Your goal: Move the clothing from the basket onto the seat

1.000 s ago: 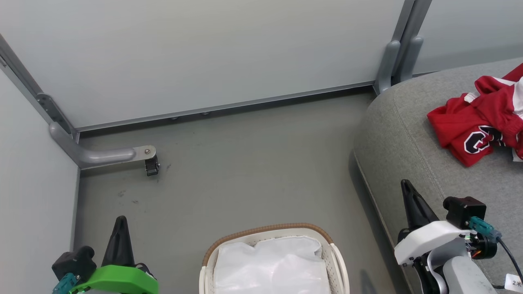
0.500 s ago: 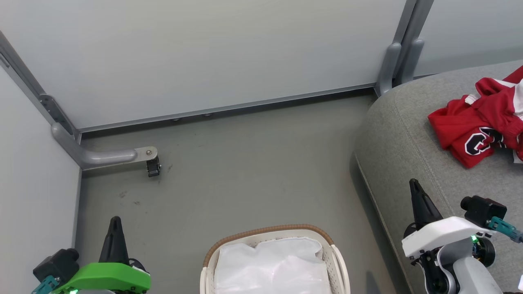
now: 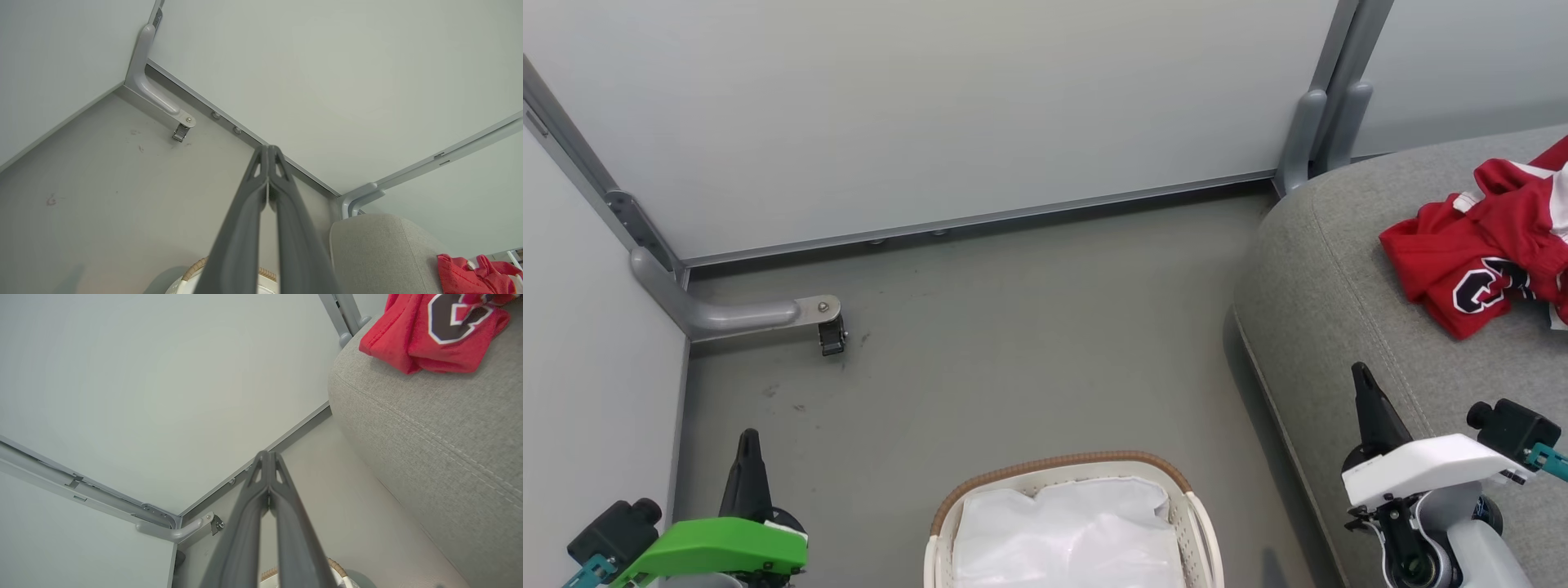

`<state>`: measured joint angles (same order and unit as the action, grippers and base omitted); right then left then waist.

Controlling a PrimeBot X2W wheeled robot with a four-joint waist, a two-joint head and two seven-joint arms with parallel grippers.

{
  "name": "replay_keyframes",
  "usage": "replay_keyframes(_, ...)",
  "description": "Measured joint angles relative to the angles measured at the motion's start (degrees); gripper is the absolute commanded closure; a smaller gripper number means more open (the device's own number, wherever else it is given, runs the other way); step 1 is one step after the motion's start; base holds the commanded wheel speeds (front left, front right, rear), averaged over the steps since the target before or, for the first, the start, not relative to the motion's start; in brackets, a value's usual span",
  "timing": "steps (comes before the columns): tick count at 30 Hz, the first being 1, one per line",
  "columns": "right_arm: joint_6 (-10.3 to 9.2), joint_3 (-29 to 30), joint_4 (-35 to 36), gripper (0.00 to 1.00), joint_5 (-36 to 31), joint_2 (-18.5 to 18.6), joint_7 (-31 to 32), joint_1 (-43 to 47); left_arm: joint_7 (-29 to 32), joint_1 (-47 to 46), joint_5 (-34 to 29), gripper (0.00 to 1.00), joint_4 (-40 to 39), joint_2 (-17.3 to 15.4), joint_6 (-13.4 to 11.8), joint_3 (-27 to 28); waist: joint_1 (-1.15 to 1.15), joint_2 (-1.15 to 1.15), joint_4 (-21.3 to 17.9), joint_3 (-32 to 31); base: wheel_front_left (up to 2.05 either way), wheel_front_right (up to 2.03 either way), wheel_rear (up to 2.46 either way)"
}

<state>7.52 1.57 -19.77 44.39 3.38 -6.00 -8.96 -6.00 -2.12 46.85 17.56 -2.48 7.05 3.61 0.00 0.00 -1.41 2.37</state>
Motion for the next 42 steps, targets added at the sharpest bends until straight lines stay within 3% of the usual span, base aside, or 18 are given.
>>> replay_keyframes(31,0.0,2.3,2.6,1.0,22.0,-0.3,5.8,1.1,5.8,-1.8,20.9,1.0,-1.5,0.0,0.1,1.4,0.0,0.0,0.5,-0.8,0.0,0.0,0.0)
replay_keyframes(32,0.0,2.6,2.9,1.0,24.8,-0.3,6.5,1.3,6.5,-1.9,23.5,1.0,-1.8,-0.1,0.1,1.5,0.0,0.0,0.6,-0.9,0.0,0.0,0.0)
replay_keyframes(42,-0.01,3.2,3.5,1.0,30.0,-0.4,8.0,1.4,7.9,-2.2,28.4,1.0,-2.2,-0.1,0.1,1.8,0.0,0.0,0.7,-1.2,0.0,0.0,0.0)
